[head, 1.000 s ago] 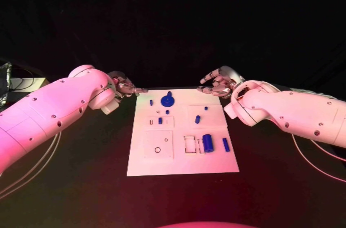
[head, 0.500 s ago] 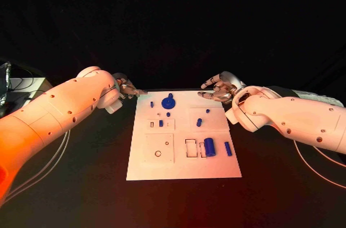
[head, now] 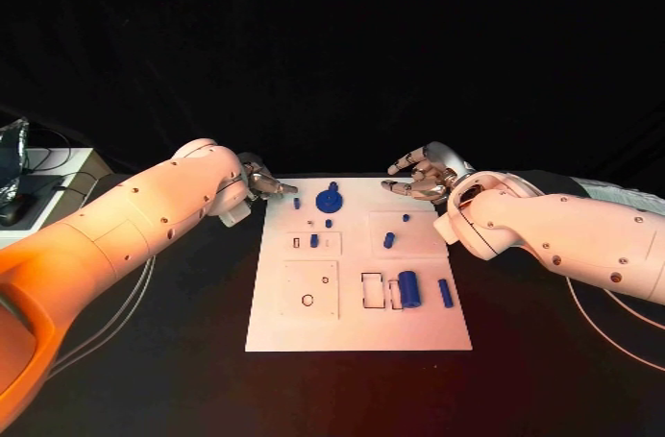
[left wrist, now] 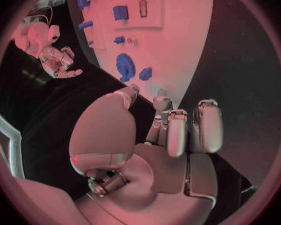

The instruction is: Assemble the parts on the task board

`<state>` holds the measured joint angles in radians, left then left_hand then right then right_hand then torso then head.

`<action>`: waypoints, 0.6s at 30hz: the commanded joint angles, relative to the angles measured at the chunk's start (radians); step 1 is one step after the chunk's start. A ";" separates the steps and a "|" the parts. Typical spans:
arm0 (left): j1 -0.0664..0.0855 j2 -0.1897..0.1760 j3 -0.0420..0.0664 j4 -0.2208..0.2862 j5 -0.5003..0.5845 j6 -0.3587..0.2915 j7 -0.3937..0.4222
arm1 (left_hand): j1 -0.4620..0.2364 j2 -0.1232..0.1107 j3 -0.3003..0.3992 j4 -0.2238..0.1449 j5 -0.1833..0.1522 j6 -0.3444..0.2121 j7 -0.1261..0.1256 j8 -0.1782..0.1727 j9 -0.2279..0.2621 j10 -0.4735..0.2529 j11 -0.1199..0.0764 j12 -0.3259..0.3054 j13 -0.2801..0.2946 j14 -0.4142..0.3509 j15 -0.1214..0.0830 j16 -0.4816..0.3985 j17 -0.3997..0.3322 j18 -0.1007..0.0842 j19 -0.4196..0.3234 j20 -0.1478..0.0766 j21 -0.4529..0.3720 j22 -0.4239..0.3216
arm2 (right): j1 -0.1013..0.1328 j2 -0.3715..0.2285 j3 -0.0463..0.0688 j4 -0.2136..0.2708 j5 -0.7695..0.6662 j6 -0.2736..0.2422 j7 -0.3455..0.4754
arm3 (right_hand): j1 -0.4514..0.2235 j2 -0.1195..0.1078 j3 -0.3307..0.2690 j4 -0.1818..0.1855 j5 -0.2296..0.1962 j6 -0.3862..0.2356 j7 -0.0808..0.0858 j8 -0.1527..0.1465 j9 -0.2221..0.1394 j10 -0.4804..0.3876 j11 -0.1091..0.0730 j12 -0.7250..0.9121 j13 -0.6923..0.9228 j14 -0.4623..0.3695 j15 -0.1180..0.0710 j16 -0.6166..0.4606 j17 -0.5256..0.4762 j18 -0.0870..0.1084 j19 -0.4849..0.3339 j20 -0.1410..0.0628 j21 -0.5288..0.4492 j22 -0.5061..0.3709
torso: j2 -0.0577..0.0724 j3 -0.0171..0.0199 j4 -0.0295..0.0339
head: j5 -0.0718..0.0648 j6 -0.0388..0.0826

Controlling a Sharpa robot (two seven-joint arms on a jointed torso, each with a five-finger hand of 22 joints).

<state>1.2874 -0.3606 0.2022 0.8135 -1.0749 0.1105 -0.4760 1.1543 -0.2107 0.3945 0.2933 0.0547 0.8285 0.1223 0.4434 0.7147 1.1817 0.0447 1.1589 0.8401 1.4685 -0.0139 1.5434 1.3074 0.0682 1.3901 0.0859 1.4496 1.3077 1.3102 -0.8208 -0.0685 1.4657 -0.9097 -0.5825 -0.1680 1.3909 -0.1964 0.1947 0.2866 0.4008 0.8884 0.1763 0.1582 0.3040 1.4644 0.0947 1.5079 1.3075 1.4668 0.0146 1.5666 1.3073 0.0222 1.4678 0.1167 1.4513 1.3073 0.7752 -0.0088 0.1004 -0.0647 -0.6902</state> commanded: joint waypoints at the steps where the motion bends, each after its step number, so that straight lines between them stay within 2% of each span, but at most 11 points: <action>1: 0.003 0.008 -0.002 0.003 0.016 0.037 0.019 | -0.014 0.003 0.008 0.000 -0.001 0.010 -0.002 0.007 -0.002 0.009 -0.002 0.006 0.007 0.087 -0.005 0.005 0.209 -0.009 0.007 0.001 0.007 0.016 | 0.001 0.003 0.002 -0.002 -0.012 -0.011 0.018 | -0.012 -0.001 0.000 0.002 0.001 -0.003 -0.003 0.007 0.001 0.032 -0.006 -0.001 0.195 0.097 -0.002 -0.005 0.237 0.010 0.046 -0.004 -0.003 0.159 | 0.002 -0.0007 0.0008 | 0.000 0.000; 9: 0.004 0.017 -0.014 0.010 0.027 0.041 0.019 | -0.022 0.000 0.011 0.000 -0.001 0.013 -0.004 0.013 -0.002 0.014 -0.003 0.011 0.013 0.088 -0.007 0.006 0.211 -0.009 0.009 0.000 0.008 0.018 | 0.001 0.008 0.003 -0.005 -0.011 -0.010 0.018 | -0.014 -0.001 0.000 0.002 0.003 -0.003 -0.003 0.007 0.001 0.032 -0.006 -0.001 0.195 0.097 -0.002 -0.005 0.237 0.010 0.046 -0.004 -0.004 0.159 | 0.003 -0.0005 -0.0012 | 0.003 0.001; 18: 0.004 0.022 -0.020 0.013 0.031 0.048 0.019 | -0.027 0.002 0.013 0.000 -0.001 0.014 -0.005 0.015 -0.003 0.013 -0.004 0.011 0.011 0.087 -0.007 0.005 0.209 -0.009 0.010 -0.001 0.009 0.019 | 0.002 0.011 0.003 -0.008 -0.011 -0.005 0.014 | -0.014 -0.001 0.000 0.002 0.003 -0.003 -0.003 0.007 0.001 0.032 -0.006 -0.001 0.195 0.097 -0.002 -0.005 0.237 0.010 0.046 -0.004 -0.004 0.159 | 0.004 0.0001 -0.0008 | 0.002 -0.001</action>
<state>1.2897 -0.3416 0.1816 0.8241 -1.0559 0.1378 -0.4690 1.1393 -0.2082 0.4017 0.2952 0.0548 0.8367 0.1164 0.4548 0.7128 1.1923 0.0411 1.1674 0.8534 1.4685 -0.0140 1.5433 1.3074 0.0683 1.3935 0.0824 1.4533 1.3075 1.3115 -0.8105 -0.0665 1.4581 -0.9105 -0.5900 -0.1638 1.3869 -0.2004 0.1947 0.2866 0.4008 0.8884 0.1763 0.1621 0.3039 1.4644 0.0946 1.5079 1.3073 1.4668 0.0146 1.5666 1.3073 0.0221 1.4678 0.1167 1.4513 1.3081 0.7786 -0.0091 0.0997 -0.0625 -0.6893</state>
